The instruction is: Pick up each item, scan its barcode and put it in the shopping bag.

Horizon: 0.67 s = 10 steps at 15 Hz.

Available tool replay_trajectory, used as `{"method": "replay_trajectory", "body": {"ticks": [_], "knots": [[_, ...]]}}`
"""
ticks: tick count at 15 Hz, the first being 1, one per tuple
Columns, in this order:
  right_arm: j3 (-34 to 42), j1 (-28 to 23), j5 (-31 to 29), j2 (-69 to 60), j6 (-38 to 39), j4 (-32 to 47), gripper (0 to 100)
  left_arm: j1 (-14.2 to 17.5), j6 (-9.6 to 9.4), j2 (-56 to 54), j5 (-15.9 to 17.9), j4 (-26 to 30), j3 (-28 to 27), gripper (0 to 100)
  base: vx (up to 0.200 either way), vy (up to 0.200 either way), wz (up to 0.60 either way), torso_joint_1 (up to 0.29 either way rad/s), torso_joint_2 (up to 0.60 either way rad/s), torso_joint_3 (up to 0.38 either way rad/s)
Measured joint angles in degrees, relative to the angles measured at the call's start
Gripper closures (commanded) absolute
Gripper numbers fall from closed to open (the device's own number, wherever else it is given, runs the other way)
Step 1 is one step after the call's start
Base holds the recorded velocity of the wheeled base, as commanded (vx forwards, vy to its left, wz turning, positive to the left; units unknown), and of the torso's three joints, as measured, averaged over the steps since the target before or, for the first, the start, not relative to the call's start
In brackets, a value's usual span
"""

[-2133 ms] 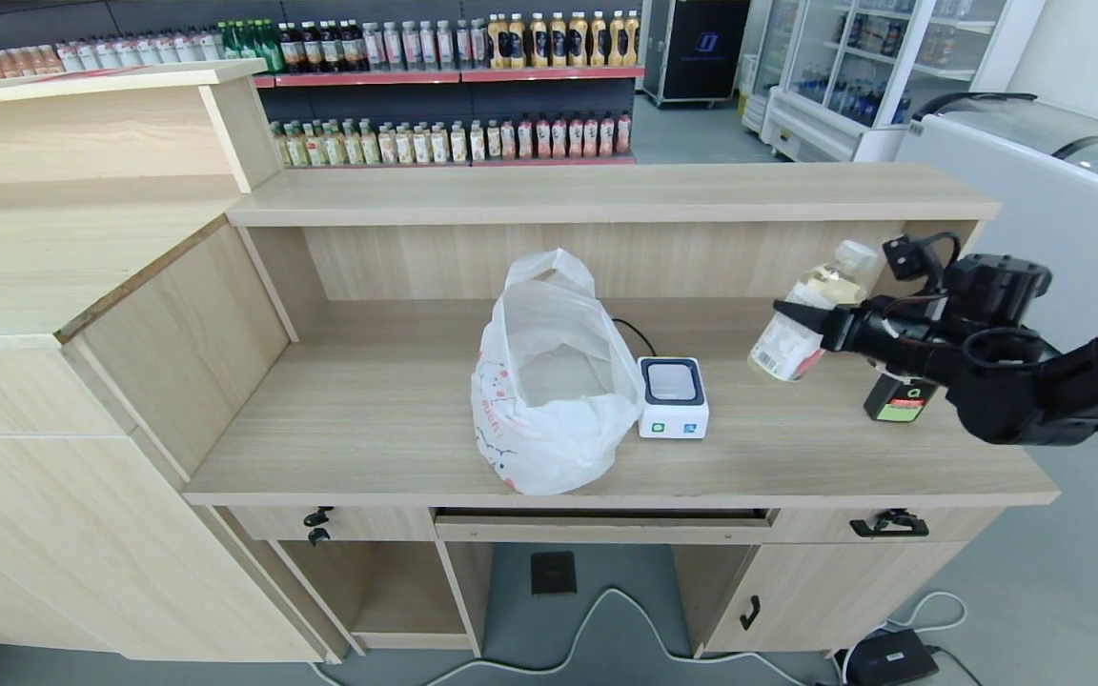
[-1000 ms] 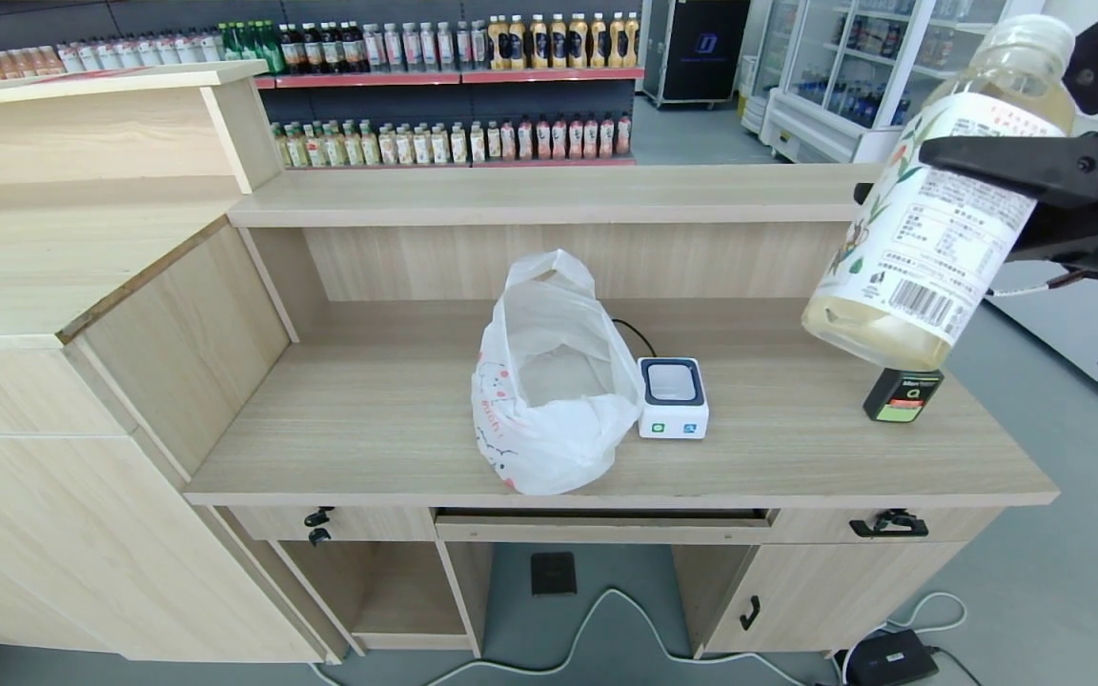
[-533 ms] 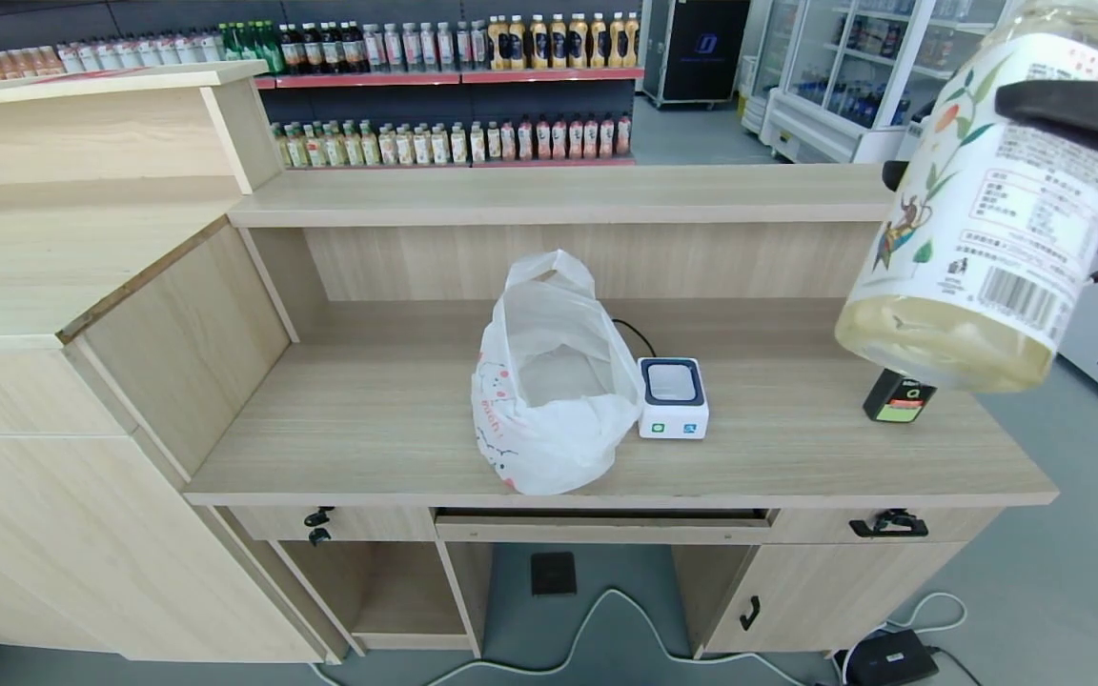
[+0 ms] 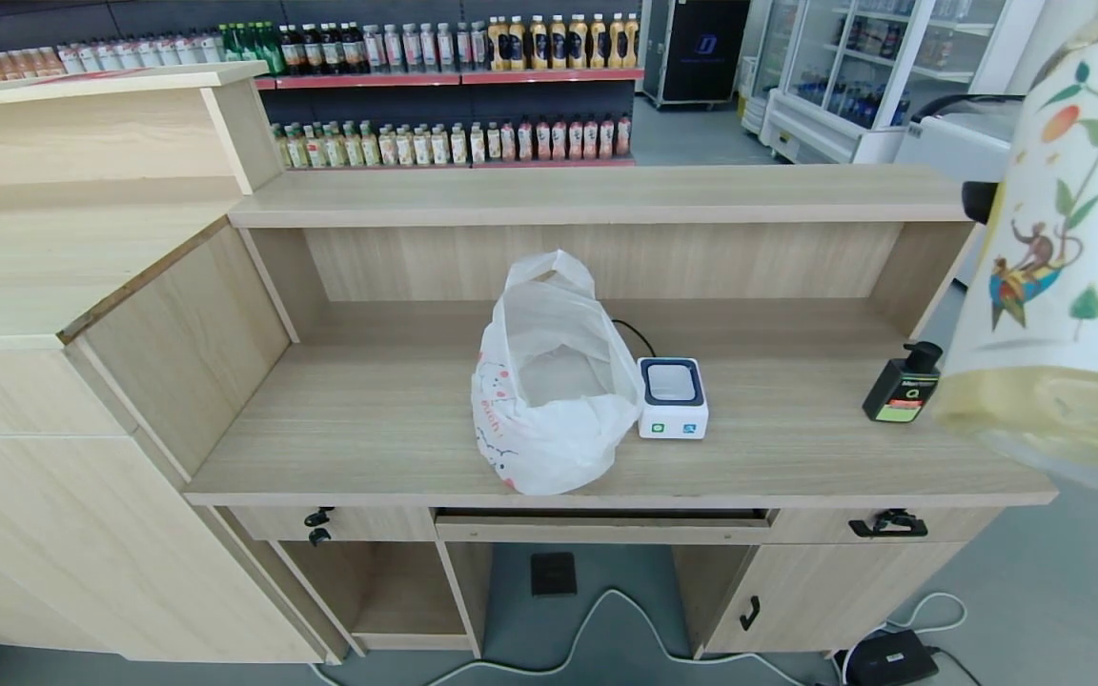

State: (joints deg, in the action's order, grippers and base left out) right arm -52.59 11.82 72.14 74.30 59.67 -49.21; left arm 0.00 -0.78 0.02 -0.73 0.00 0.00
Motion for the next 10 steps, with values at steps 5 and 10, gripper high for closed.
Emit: {"method": "replay_trajectory", "body": {"ticks": [5,10], "knots": [[1.9,4.2,-3.9,-3.2,0.5,2.8,100,0.0,0.0,0.0,0.0,0.0,0.0,0,0.0,0.0,0.0,0.0,0.0,0.0],[3.8,5.9,-4.0,-4.9,0.4,3.4,100,0.0,0.0,0.0,0.0,0.0,0.0,0,0.0,0.0,0.0,0.0,0.0,0.0]]}}
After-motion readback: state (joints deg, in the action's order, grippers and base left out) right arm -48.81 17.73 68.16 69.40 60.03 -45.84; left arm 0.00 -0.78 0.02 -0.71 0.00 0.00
